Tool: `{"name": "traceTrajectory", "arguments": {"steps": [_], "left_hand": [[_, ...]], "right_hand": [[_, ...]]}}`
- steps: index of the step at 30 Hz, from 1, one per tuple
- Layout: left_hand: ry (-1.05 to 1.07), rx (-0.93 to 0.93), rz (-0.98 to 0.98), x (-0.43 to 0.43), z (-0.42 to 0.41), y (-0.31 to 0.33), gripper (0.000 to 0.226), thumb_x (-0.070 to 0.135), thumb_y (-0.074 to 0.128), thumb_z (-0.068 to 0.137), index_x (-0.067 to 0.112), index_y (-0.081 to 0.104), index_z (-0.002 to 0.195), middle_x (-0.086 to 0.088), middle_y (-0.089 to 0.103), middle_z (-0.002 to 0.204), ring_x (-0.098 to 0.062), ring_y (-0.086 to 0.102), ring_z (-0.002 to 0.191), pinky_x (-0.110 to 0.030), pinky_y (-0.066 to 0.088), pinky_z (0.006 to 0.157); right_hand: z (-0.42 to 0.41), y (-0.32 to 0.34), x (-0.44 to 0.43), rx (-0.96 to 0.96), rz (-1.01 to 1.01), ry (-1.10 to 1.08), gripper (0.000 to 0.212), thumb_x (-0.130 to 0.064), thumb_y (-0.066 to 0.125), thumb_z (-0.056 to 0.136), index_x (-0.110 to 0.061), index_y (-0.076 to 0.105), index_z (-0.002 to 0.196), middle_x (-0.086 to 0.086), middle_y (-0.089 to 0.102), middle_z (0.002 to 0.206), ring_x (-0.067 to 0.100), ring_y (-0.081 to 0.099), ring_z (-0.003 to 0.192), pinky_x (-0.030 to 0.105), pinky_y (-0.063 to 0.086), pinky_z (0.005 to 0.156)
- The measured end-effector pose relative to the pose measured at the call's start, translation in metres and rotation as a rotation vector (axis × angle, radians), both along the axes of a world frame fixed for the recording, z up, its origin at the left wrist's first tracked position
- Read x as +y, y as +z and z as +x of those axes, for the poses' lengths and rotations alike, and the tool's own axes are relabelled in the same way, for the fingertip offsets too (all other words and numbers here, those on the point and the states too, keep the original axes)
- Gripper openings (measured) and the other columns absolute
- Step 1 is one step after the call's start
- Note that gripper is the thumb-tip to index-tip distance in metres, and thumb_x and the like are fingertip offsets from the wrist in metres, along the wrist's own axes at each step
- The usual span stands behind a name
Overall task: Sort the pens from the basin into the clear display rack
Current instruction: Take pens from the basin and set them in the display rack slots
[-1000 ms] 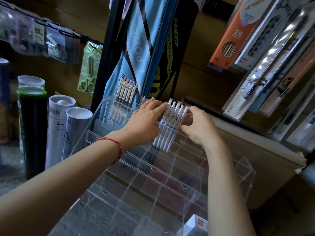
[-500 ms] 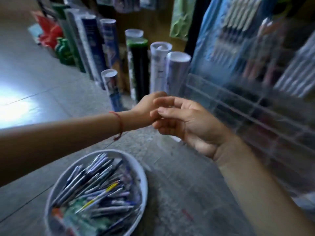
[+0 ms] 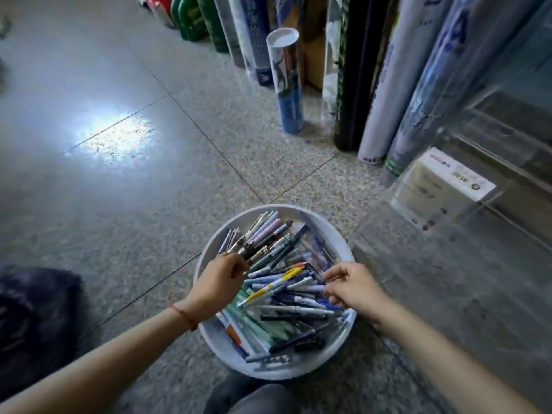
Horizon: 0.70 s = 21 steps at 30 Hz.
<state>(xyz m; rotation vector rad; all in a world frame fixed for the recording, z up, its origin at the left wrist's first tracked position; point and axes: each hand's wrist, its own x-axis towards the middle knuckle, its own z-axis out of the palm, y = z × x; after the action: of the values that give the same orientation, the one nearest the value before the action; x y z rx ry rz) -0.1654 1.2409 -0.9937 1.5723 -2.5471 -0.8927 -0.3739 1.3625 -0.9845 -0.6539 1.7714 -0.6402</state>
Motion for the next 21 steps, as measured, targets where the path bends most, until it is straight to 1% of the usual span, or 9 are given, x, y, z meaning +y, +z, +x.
{"name": "traceTrajectory", "arguments": {"steps": [1, 2, 3, 5, 8, 12, 15, 18, 21], "left_hand": [[0.012, 0.021, -0.001, 0.005, 0.003, -0.002, 0.012, -0.003, 0.056, 0.079, -0.001, 0.067, 0.083, -0.010, 0.063, 0.082, -0.018, 0.052, 0.078, -0.021, 0.033, 0.069], [0.006, 0.047, 0.005, 0.010, 0.007, -0.006, 0.012, 0.001, 0.056, 0.079, 0.001, 0.067, 0.082, -0.006, 0.061, 0.079, -0.015, 0.050, 0.076, -0.021, 0.034, 0.069], [-0.020, 0.067, 0.010, 0.014, 0.010, -0.008, 0.012, 0.008, 0.056, 0.078, 0.003, 0.067, 0.081, -0.003, 0.059, 0.078, -0.014, 0.050, 0.076, -0.022, 0.036, 0.070], [-0.102, 0.059, 0.039, 0.021, 0.014, -0.013, 0.018, 0.022, 0.058, 0.077, 0.008, 0.066, 0.086, 0.002, 0.054, 0.082, -0.014, 0.052, 0.078, -0.023, 0.040, 0.071], [-0.166, 0.021, -0.006, 0.027, 0.011, -0.019, 0.026, 0.032, 0.062, 0.084, 0.009, 0.065, 0.096, -0.003, 0.057, 0.092, -0.018, 0.055, 0.086, -0.023, 0.041, 0.075], [-0.155, -0.048, -0.005, 0.030, -0.003, -0.021, 0.030, 0.038, 0.055, 0.089, 0.012, 0.064, 0.103, -0.005, 0.057, 0.100, -0.021, 0.053, 0.095, -0.030, 0.044, 0.081], [-0.169, -0.063, -0.014, 0.030, -0.007, -0.022, 0.028, 0.036, 0.054, 0.090, 0.014, 0.063, 0.105, -0.004, 0.057, 0.102, -0.020, 0.051, 0.097, -0.029, 0.042, 0.080], [-0.180, -0.034, -0.009, 0.028, -0.009, -0.023, 0.023, 0.033, 0.058, 0.088, 0.016, 0.063, 0.103, -0.002, 0.057, 0.100, -0.019, 0.051, 0.095, -0.026, 0.041, 0.075], [-0.169, -0.022, -0.018, 0.028, -0.009, -0.024, 0.020, 0.032, 0.060, 0.087, 0.014, 0.063, 0.095, 0.002, 0.053, 0.092, -0.017, 0.051, 0.090, -0.022, 0.038, 0.071]], "right_hand": [[0.003, -0.007, -0.004, 0.080, -0.019, 0.057, 0.018, 0.007, 0.054, 0.084, -0.011, 0.055, 0.080, 0.004, 0.055, 0.068, 0.007, 0.054, 0.051, 0.021, 0.048, 0.052], [0.007, -0.013, -0.007, 0.166, -0.039, 0.129, 0.018, 0.004, 0.055, 0.084, -0.014, 0.057, 0.082, 0.002, 0.057, 0.075, 0.012, 0.057, 0.064, 0.026, 0.051, 0.064], [0.010, -0.016, -0.010, 0.252, -0.048, 0.216, 0.017, 0.001, 0.055, 0.085, -0.016, 0.057, 0.088, 0.001, 0.056, 0.084, 0.016, 0.057, 0.077, 0.028, 0.049, 0.073], [0.016, -0.019, -0.014, 0.372, -0.061, 0.320, 0.019, -0.003, 0.054, 0.087, -0.017, 0.053, 0.100, 0.001, 0.048, 0.100, 0.021, 0.054, 0.093, 0.031, 0.046, 0.080], [0.024, -0.022, -0.018, 0.395, -0.057, 0.328, 0.020, -0.013, 0.055, 0.091, -0.015, 0.046, 0.109, 0.006, 0.043, 0.117, 0.025, 0.052, 0.105, 0.037, 0.044, 0.091], [0.028, -0.028, -0.022, 0.376, -0.010, 0.278, 0.025, -0.023, 0.049, 0.095, -0.013, 0.045, 0.118, 0.008, 0.049, 0.123, 0.024, 0.049, 0.112, 0.035, 0.042, 0.093], [0.028, -0.031, -0.025, 0.383, 0.006, 0.266, 0.033, -0.024, 0.048, 0.096, -0.011, 0.045, 0.126, 0.009, 0.048, 0.127, 0.024, 0.049, 0.115, 0.033, 0.041, 0.094], [0.026, -0.033, -0.028, 0.367, 0.002, 0.247, 0.031, -0.021, 0.049, 0.096, -0.010, 0.048, 0.125, 0.011, 0.052, 0.124, 0.025, 0.052, 0.110, 0.032, 0.042, 0.090], [0.021, -0.031, -0.029, 0.319, -0.006, 0.197, 0.026, -0.015, 0.050, 0.095, -0.010, 0.054, 0.120, 0.010, 0.058, 0.119, 0.024, 0.055, 0.104, 0.030, 0.044, 0.085]]}}
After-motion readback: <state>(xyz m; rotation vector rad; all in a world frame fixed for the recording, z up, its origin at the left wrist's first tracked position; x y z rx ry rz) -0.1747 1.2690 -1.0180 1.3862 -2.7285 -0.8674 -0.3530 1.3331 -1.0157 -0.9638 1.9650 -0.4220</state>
